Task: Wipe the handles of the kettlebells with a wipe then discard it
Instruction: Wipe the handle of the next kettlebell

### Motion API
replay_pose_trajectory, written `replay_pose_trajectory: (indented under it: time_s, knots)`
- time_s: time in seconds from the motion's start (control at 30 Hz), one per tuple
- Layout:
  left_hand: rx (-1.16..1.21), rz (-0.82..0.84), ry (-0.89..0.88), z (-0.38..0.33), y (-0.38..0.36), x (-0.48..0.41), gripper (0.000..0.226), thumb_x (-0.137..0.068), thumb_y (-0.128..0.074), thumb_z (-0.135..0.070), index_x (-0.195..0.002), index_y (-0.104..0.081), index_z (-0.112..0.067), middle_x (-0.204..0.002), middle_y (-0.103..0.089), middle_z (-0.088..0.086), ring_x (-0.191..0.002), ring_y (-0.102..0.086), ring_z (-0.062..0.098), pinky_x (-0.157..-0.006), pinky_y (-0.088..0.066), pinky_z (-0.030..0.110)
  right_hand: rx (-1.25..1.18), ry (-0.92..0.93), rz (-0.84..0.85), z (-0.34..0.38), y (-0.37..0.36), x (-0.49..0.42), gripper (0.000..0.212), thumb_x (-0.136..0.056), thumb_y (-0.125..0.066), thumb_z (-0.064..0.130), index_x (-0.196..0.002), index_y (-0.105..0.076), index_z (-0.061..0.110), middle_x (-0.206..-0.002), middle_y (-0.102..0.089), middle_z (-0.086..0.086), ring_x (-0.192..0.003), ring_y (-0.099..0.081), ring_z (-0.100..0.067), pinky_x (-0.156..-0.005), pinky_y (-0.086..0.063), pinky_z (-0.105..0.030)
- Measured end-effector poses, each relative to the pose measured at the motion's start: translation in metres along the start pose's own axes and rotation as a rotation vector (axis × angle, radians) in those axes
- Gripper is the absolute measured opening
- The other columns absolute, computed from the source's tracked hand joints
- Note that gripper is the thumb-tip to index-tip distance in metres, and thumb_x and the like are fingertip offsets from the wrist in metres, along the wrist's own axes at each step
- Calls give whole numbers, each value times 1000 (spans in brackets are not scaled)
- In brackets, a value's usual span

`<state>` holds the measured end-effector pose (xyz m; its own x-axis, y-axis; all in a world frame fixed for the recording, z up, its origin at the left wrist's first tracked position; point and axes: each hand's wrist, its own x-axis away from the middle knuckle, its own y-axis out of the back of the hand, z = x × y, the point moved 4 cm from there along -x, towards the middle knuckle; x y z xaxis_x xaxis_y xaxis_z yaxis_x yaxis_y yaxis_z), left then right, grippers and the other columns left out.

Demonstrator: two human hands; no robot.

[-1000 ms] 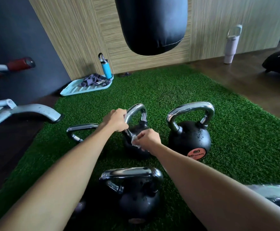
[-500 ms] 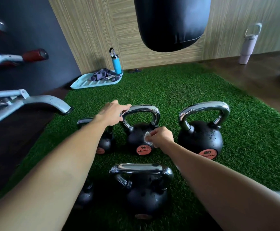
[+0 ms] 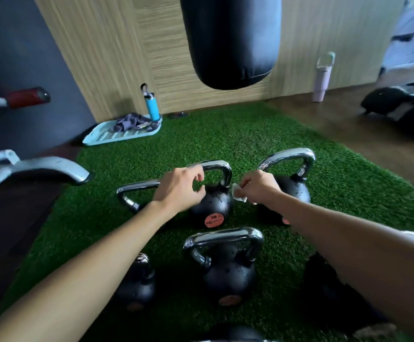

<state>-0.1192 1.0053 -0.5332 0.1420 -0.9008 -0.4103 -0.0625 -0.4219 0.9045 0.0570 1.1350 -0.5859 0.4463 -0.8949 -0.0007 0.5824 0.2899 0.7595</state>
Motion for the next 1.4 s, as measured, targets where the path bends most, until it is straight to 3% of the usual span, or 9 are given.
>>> replay_pose_trajectory:
  time_s: [0.17, 0.37, 0.53, 0.63, 0.77, 0.9, 1.0, 1.23, 1.4]
  knots:
    - [212, 31, -6, -15, -2, 20, 37, -79, -69, -40, -100, -39, -34, -78, -71, -15, -62, -65, 11, -57, -53, 27, 186, 27, 26, 9, 47, 74, 17, -80, -81, 39, -73, -68, 30, -70, -68, 10, -56, -58, -2, -48, -40, -17]
    - [483, 29, -90, -79, -3, 52, 29, -74, -69, -38, -92, -47, -32, -65, -68, -19, -60, -64, 1, -63, -55, 29, 419, 12, 11, 6, 109, 178, 22, -79, -79, 44, -89, -77, 25, -84, -73, 7, -77, -65, -10, -57, -38, -12]
    - [603, 128, -178, -169, 27, 88, 26, -75, -74, -41, -91, -56, -30, -71, -71, -18, -66, -63, -6, -65, -50, 21, 497, -12, 65, -8, 138, 257, 21, -80, -77, 43, -90, -74, 24, -84, -72, 9, -82, -67, -11, -75, -51, -27]
    - [664, 280, -260, -231, 36, 121, 23, -74, -76, -41, -89, -61, -30, -72, -72, -17, -67, -64, -8, -62, -45, 12, 518, -2, 96, -36, 148, 308, 17, -80, -76, 43, -87, -74, 27, -78, -69, 12, -75, -63, -5, -69, -46, -21]
    - [628, 554, -360, -287, 30, 170, 20, -74, -80, -41, -87, -71, -29, -73, -73, -16, -67, -64, -10, -61, -46, 11, 455, -13, 66, -77, 166, 365, 22, -76, -68, 55, -81, -71, 34, -83, -74, 15, -78, -68, -2, -74, -57, -29]
    - [622, 824, -413, -318, 20, 205, 28, -70, -87, -46, -92, -77, -32, -83, -76, -20, -75, -68, -11, -66, -51, 9, 422, 43, 39, -100, 180, 406, 22, -83, -70, 53, -94, -76, 35, -91, -74, 21, -80, -66, 8, -72, -59, -26]
    - [541, 754, -411, -326, 25, 204, 37, -61, -91, -55, -88, -78, -34, -82, -75, -22, -78, -66, -15, -65, -47, 4, 444, 107, 23, -111, 180, 427, 21, -85, -70, 52, -101, -76, 39, -99, -72, 20, -84, -64, 5, -72, -58, -26]
    - [428, 658, -355, -339, 33, 208, 34, -56, -91, -53, -82, -79, -35, -76, -74, -24, -72, -66, -15, -70, -56, 15, 403, 310, -11, -118, 147, 444, 22, -93, -69, 34, -114, -72, 36, -108, -65, 14, -92, -63, -6, -75, -52, -21]
    - [408, 658, -304, -338, 37, 213, 38, -55, -90, -58, -84, -78, -37, -71, -73, -23, -68, -63, -17, -64, -50, 9, 422, 245, -81, -139, 162, 448, 22, -97, -62, 38, -115, -72, 35, -111, -66, 19, -86, -64, 0, -76, -58, -24]
